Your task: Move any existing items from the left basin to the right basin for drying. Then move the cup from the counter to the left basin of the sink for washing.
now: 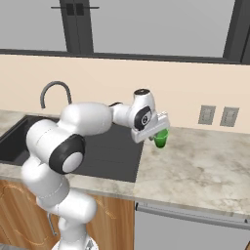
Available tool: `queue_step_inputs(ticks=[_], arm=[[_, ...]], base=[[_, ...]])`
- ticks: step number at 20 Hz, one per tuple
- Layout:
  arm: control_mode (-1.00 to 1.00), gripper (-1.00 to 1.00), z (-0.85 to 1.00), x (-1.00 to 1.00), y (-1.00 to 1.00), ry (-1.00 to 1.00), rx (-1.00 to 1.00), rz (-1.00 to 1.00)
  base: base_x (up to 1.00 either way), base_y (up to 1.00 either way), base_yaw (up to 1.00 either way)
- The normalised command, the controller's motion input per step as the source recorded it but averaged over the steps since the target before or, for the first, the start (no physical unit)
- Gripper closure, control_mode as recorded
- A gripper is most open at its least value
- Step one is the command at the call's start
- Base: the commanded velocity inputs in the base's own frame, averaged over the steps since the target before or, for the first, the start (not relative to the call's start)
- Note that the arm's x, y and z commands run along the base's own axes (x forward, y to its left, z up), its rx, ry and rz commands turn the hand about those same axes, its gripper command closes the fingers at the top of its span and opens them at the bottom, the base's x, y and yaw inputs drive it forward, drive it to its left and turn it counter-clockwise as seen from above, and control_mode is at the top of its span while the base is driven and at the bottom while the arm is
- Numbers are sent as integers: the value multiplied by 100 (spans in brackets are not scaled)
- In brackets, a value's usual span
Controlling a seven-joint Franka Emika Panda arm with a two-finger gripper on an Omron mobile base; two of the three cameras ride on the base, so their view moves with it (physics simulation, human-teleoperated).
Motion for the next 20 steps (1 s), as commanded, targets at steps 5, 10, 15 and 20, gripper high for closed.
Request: queue_step_inputs(ticks=[5, 10, 15, 20], arm=[[-100, 100, 11, 0, 21, 0, 0, 11], [-100, 100, 7, -4, 26, 0, 0, 10], [-100, 100, 14, -16, 29, 0, -1, 7], [-100, 100, 2, -7, 26, 0, -1, 19]], base=[[0, 0, 0], [0, 0, 0], [0, 0, 0], [0, 0, 0]])
